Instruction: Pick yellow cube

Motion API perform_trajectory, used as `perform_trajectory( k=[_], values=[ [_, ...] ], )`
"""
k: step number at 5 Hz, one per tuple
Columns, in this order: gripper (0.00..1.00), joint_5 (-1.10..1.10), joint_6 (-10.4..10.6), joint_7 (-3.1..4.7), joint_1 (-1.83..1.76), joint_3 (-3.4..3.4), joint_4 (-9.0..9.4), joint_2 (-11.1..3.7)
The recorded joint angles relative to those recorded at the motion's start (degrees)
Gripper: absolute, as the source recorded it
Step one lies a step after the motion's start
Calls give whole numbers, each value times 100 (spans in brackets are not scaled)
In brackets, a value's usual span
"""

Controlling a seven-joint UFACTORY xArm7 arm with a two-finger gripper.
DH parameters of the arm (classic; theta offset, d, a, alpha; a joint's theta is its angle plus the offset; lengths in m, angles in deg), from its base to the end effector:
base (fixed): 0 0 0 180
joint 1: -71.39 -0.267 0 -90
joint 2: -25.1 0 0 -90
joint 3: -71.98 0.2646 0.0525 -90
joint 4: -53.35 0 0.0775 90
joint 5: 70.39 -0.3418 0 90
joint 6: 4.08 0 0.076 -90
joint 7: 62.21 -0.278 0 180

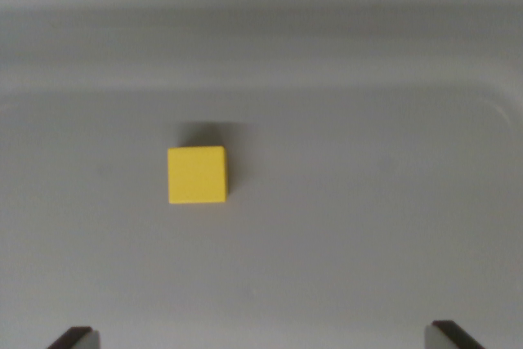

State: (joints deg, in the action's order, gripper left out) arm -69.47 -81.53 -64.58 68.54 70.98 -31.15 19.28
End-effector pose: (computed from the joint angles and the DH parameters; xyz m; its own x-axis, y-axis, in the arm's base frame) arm 0.5112 0.0124 0.2576 0.9997 -0.0055 0.0222 -0.0058 -0.9998 0.0166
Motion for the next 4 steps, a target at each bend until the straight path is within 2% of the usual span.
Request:
perform_trajectory(
  k=[1, 2, 3, 4],
  values=[
    [0, 0, 0, 0, 0, 0, 0, 0],
    [0, -20, 245, -7, -13, 14, 91, -152],
    [0, -20, 245, -7, -13, 14, 91, -152],
    [0, -39, 488, -14, -26, 28, 180, -302]
  ],
)
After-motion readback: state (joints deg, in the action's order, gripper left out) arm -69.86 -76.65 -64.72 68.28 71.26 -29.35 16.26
